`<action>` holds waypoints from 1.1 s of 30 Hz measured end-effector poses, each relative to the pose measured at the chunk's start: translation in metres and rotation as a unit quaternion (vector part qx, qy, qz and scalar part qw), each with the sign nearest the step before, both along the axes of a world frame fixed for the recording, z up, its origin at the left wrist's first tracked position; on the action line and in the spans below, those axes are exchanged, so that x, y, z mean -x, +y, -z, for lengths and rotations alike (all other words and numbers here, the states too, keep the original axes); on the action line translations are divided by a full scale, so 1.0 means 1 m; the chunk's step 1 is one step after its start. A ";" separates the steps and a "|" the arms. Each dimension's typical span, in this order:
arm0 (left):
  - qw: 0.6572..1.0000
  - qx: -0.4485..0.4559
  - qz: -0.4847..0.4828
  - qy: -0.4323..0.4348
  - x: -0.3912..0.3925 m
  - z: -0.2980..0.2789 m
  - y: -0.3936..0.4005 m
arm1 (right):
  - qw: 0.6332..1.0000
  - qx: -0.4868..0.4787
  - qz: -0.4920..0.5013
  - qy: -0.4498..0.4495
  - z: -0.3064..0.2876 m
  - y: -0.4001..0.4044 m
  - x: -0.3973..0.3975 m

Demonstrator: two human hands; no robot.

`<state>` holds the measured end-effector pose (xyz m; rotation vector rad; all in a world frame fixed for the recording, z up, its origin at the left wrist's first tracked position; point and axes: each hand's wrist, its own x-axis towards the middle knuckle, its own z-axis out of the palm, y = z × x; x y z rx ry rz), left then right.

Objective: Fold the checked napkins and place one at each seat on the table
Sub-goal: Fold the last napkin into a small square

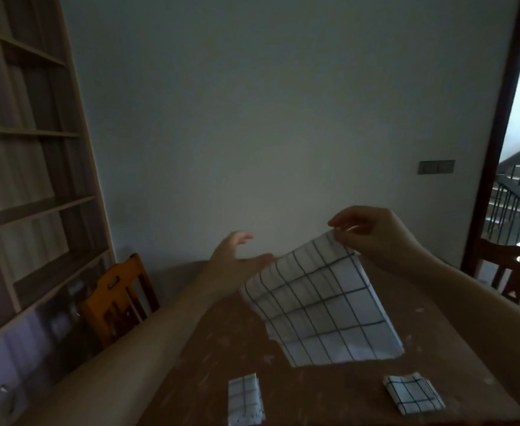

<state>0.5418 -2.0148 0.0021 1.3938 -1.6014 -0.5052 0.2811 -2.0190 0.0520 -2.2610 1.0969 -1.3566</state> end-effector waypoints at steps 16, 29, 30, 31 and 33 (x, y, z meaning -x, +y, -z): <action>0.988 0.048 0.063 0.135 0.047 -0.026 -0.003 | 0.994 -0.069 0.007 0.085 0.030 0.009 0.018; 0.984 0.024 0.086 0.154 0.033 -0.026 -0.002 | 0.989 -0.025 0.021 0.143 0.038 -0.004 0.016; 0.985 0.027 0.096 0.141 0.030 -0.027 -0.001 | 0.990 -0.036 -0.004 0.134 0.036 -0.006 0.018; 0.987 0.032 0.107 0.117 0.026 -0.028 0.000 | 0.990 -0.046 -0.026 0.129 0.033 -0.007 0.020; 0.991 0.047 0.125 0.030 0.018 -0.031 0.001 | 0.989 -0.045 -0.048 0.131 0.027 -0.010 0.021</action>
